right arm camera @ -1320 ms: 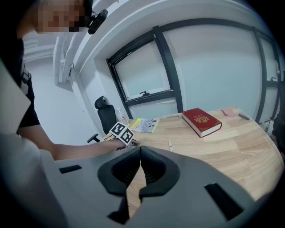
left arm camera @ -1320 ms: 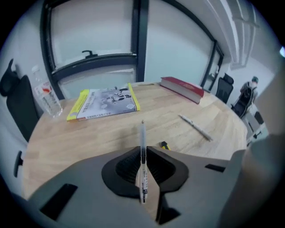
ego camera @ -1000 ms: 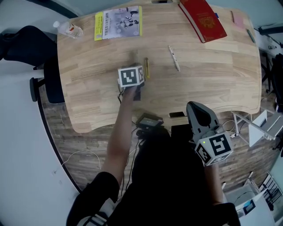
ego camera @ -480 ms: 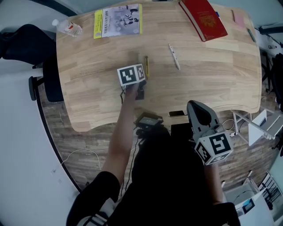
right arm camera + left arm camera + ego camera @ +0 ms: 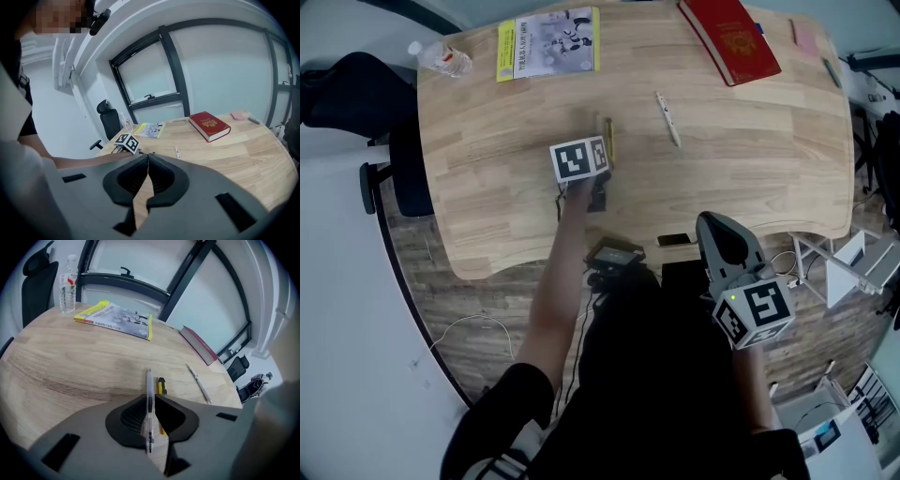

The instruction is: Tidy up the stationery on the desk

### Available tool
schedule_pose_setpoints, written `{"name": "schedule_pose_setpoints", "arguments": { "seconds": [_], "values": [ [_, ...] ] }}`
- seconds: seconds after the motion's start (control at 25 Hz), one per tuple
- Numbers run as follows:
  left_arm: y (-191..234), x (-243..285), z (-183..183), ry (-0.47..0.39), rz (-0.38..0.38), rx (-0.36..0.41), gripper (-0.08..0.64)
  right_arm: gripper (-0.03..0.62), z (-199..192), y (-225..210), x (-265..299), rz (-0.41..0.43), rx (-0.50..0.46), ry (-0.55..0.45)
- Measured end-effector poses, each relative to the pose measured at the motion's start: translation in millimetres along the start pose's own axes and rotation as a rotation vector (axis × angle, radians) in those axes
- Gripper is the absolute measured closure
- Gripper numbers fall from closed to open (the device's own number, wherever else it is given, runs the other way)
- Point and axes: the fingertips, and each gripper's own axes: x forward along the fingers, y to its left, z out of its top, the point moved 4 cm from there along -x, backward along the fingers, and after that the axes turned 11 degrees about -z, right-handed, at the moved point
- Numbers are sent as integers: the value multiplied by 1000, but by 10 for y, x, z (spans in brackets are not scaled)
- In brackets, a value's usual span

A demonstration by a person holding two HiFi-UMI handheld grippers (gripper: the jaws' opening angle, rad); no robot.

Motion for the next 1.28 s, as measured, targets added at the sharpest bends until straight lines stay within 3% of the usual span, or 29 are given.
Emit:
{"name": "schedule_pose_setpoints", "arguments": {
  "seconds": [0.44, 0.68, 1.28],
  "values": [
    [-73, -122, 66, -27, -14, 21, 492, 571, 9, 4, 3, -5, 0, 1],
    [-203, -384, 106, -88, -66, 37, 492, 571, 61, 47, 20, -1, -16, -8],
    [-672, -1333, -24, -217, -101, 79, 520, 571, 121, 174, 111, 124, -96, -26]
  ]
}}
